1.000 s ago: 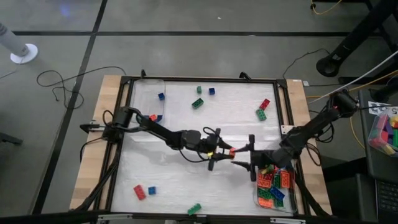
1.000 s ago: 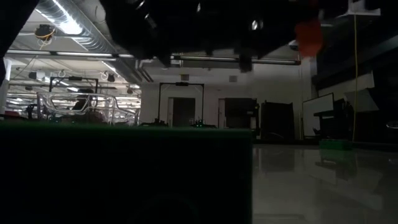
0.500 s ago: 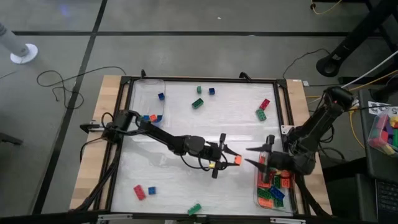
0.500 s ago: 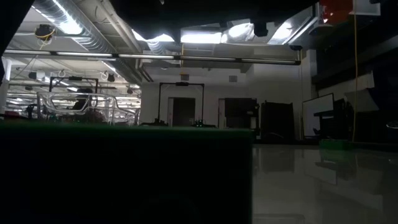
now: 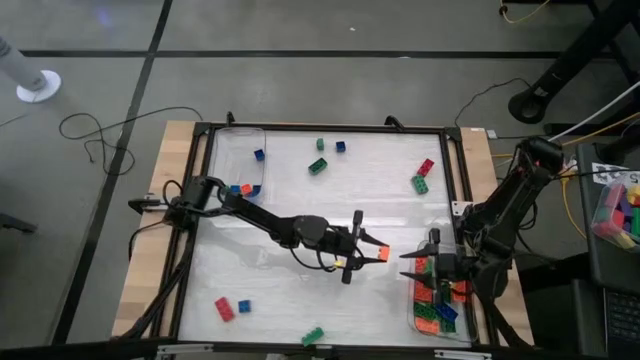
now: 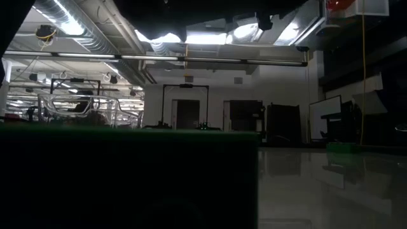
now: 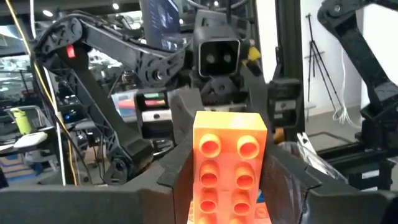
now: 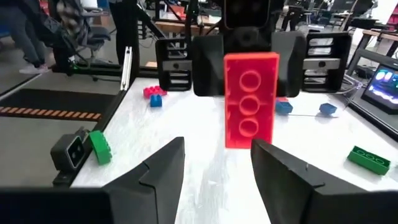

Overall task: Sort blocks by size
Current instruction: Put the 8 stud orange game piece into the bottom transparent bin

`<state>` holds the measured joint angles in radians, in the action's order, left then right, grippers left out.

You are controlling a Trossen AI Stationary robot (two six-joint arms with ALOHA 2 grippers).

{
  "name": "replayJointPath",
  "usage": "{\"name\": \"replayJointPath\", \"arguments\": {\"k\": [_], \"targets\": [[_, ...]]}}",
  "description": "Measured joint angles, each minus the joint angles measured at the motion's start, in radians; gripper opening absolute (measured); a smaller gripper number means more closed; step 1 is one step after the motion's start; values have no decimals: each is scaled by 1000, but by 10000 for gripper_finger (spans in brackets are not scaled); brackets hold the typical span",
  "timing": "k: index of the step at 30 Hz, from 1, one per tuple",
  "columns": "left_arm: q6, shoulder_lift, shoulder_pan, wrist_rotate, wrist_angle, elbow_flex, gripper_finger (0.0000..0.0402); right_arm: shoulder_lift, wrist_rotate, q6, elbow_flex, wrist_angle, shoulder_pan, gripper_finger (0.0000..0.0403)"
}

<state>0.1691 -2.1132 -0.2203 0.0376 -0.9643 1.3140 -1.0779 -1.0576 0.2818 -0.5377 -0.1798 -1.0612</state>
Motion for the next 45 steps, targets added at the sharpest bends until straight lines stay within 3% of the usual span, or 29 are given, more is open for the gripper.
{"name": "replayJointPath", "arguments": {"k": [6, 16, 27, 35, 45], "targets": [[-5, 0, 0, 0, 9, 0, 138, 0, 31, 2, 0, -2, 42, 184], [10, 0, 0, 1, 18, 0, 138, 0, 277, 39, 0, -2, 176, 184], [-30, 2, 1, 5, 38, 0, 138, 0, 315, -50, 0, 6, 236, 184], [-32, 2, -3, 27, 107, 0, 138, 0, 504, 34, 0, 49, 237, 184], [-142, 1, -11, 29, 230, -1, 138, 0, 512, 138, 0, 207, 237, 184]]}}
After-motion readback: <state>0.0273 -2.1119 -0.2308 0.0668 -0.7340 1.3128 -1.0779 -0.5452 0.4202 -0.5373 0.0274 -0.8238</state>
